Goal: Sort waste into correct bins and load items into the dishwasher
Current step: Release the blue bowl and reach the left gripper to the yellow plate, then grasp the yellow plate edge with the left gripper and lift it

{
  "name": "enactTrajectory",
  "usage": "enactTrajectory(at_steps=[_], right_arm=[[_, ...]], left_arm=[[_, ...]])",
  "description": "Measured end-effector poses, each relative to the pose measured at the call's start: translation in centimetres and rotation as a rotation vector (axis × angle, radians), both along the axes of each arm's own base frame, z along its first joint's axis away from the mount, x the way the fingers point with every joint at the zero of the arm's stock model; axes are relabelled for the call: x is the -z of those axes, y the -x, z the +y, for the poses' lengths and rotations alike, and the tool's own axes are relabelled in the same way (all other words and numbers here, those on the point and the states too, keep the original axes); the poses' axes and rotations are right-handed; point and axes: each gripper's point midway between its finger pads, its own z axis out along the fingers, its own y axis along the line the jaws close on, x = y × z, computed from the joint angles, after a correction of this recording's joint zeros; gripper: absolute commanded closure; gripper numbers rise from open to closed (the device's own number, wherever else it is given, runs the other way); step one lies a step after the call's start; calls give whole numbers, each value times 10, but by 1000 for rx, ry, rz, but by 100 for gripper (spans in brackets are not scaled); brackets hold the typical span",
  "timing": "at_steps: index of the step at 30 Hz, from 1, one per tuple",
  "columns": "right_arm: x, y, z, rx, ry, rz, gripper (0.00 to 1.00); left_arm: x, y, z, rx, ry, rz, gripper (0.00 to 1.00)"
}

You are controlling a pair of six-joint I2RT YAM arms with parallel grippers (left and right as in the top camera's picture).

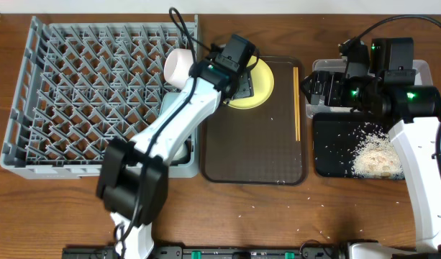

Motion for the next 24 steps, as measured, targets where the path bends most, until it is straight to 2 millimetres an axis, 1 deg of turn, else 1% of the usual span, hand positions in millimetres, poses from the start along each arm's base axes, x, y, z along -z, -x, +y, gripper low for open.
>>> enactTrajectory(at_steps=[3, 5, 7, 13, 15, 16, 18, 20, 24], right_arm=[[0, 0, 0, 0, 0, 0, 1], [0, 0, 0, 0, 0, 0, 1], [0, 0, 0, 0, 0, 0, 1], [0, 0, 0, 0, 0, 0, 1], [0, 0, 0, 0, 0, 0, 1], [0, 0, 0, 0, 0, 0, 1], [0, 0, 0, 0, 0, 0, 1], [0, 0, 0, 0, 0, 0, 1], [0, 0, 0, 0, 0, 0, 1]], left_arm=[[34, 0, 5, -87, 1, 79, 36], [50, 1, 7, -130, -1, 114, 38], [63, 1, 7, -171, 5, 139, 38], [87, -5, 3, -268, 42, 164, 39], [94, -7, 1, -289, 55, 166, 45], [98, -8, 1, -301, 53, 166, 50], [97, -11, -1, -322, 71, 163, 56], [98, -11, -1, -335, 75, 166, 66], [99, -9, 0, -352, 77, 175, 81]])
